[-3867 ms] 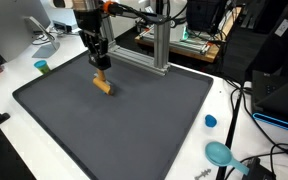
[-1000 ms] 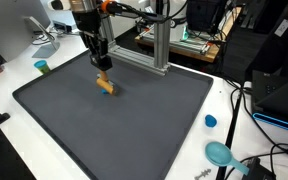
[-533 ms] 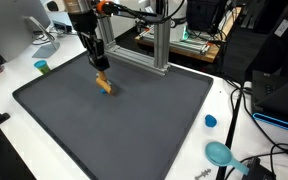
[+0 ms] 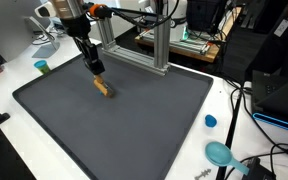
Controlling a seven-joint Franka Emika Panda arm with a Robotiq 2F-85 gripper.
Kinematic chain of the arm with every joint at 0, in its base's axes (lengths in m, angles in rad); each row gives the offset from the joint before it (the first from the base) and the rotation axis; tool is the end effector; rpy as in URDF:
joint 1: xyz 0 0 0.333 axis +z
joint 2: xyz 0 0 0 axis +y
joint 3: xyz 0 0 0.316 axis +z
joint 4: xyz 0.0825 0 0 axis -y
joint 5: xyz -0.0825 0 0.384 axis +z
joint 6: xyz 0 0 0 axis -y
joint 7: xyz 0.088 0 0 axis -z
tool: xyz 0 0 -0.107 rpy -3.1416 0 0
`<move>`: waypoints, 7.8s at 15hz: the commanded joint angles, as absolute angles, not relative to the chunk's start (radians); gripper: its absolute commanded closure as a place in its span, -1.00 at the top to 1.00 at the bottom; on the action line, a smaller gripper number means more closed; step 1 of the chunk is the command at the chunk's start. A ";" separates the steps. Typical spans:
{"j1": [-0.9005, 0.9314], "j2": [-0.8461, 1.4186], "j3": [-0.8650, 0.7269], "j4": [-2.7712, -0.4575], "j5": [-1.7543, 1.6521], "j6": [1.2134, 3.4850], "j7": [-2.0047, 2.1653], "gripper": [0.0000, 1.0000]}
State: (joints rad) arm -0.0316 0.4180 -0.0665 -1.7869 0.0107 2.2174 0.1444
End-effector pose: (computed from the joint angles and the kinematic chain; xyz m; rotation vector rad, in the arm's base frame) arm 0.6485 -0.0600 0.3219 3.1004 -0.3786 0.0217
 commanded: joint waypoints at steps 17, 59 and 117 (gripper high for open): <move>-0.043 0.497 -0.057 -1.739 0.036 2.167 0.136 -0.57; -0.052 0.277 -0.059 -1.878 -0.074 2.312 -0.092 -0.57; -0.058 0.547 -0.073 -1.663 -0.073 1.957 -0.015 -0.57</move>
State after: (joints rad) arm -0.0549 0.5020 -0.0565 -1.6572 -0.0339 2.0393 -0.0122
